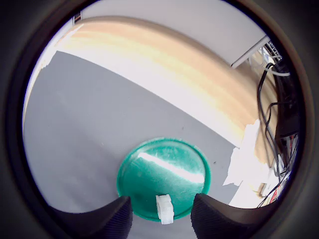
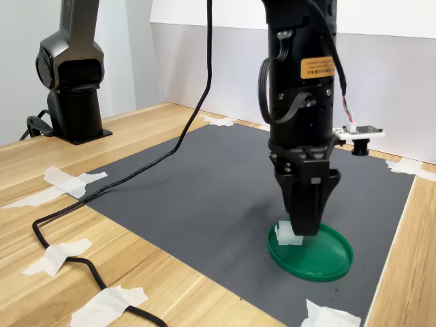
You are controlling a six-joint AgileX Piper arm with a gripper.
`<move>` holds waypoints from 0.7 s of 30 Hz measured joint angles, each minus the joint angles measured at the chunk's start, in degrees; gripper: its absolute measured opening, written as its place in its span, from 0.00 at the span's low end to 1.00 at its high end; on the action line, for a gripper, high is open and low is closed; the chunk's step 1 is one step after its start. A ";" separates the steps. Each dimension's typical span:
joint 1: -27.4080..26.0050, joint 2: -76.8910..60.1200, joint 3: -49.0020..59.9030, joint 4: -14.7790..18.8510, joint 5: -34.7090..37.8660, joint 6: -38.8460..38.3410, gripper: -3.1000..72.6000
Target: Grasp a white terminal and put it on the green lid.
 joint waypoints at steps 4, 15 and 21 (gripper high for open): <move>0.00 -5.33 0.00 1.80 -1.19 0.06 0.72; 0.00 -25.14 1.81 3.09 -1.31 6.96 0.43; 0.00 -39.51 12.03 4.01 -6.33 12.76 0.09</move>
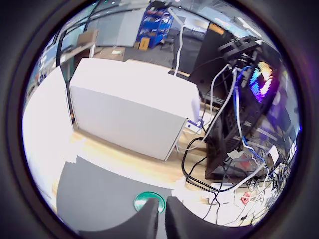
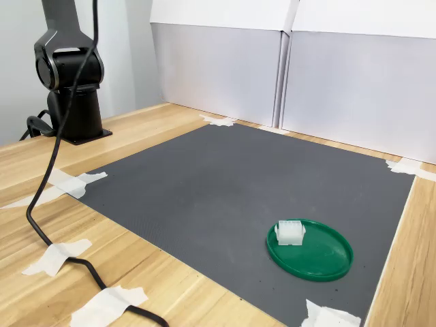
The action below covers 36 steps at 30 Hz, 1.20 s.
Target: Grasp a white terminal and put it on the green lid.
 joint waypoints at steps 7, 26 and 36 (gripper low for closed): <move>0.00 -16.41 19.47 0.46 -10.50 15.27 0.02; -2.33 -43.99 55.17 1.93 -11.39 20.58 0.02; -2.35 -59.42 66.59 1.93 -11.34 20.58 0.02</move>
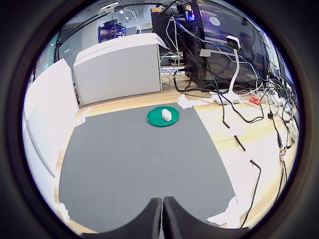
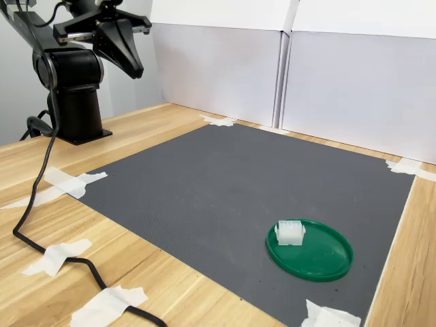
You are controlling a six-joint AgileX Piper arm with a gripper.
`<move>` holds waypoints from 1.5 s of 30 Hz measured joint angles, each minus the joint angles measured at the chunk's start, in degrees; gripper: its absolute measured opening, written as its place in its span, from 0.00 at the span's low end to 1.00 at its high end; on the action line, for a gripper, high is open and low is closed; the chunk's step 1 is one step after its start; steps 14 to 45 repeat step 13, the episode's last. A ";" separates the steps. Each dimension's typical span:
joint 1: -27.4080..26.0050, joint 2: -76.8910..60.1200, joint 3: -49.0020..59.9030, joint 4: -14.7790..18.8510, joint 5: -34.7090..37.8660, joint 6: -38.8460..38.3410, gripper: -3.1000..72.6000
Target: Grasp a white terminal and put it on the green lid.
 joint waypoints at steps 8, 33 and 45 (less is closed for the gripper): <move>0.00 -7.56 2.71 0.00 0.00 0.00 0.02; 0.00 -9.64 2.71 0.00 0.00 0.00 0.02; 0.00 -9.64 2.71 0.00 0.00 0.00 0.02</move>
